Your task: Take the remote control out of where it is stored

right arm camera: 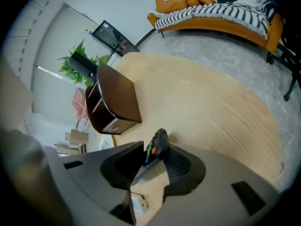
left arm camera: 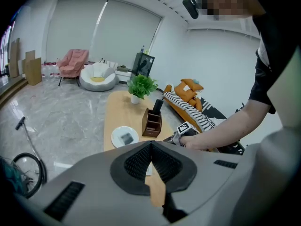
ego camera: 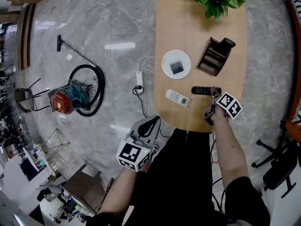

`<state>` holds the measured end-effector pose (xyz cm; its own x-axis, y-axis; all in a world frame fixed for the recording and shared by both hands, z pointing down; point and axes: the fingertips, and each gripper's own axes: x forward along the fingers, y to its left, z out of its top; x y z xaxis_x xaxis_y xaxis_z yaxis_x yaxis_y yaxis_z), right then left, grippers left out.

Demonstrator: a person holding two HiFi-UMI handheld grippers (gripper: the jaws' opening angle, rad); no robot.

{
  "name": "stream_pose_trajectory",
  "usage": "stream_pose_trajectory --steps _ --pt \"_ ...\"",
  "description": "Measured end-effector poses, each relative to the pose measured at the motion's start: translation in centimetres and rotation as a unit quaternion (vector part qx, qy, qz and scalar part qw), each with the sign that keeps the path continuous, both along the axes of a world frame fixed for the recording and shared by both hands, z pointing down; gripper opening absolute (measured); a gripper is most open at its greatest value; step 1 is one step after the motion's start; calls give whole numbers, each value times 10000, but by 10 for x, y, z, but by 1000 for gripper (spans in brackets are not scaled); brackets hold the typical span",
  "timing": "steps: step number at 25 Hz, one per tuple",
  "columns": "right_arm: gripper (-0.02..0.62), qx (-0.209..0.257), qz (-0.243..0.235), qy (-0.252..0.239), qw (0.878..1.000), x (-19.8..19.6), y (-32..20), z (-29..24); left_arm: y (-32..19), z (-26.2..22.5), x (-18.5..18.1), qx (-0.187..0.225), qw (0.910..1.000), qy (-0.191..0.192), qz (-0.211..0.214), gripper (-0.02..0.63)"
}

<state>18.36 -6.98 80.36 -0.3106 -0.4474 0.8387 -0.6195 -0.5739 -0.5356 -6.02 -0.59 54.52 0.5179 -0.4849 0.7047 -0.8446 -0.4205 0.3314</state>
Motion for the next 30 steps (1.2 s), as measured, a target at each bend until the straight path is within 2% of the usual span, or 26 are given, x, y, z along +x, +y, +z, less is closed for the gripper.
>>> stream_pose_trajectory --steps 4,7,11,12,14,15,18,23,30 --pt "122 -317 149 22 9994 6 -1 12 -7 3 2 -31 10000 -25 -5 6" --pt "160 -580 -93 357 9976 12 4 19 -10 4 1 -40 10000 -32 -59 6" --pt "176 -695 -527 674 9939 14 6 20 -13 4 1 -21 9999 -19 -126 6" --pt "190 -710 -688 784 9920 12 6 19 -13 4 0 -21 9999 -19 -133 6" --pt "258 -736 -973 972 9877 8 7 18 -11 5 0 -30 9999 -12 -147 6" --pt "283 -752 -1047 1042 9862 7 9 18 -10 5 0 -35 9999 -8 -152 6" --pt "299 -817 -1022 1177 9844 11 16 18 -6 5 -2 -18 9999 -5 -148 6" --pt "301 -652 -965 1228 9856 17 26 8 3 4 -9 58 9999 3 -117 6" --pt "299 -131 -1223 1237 9847 3 25 -34 10 -10 -12 297 9995 69 5 6"
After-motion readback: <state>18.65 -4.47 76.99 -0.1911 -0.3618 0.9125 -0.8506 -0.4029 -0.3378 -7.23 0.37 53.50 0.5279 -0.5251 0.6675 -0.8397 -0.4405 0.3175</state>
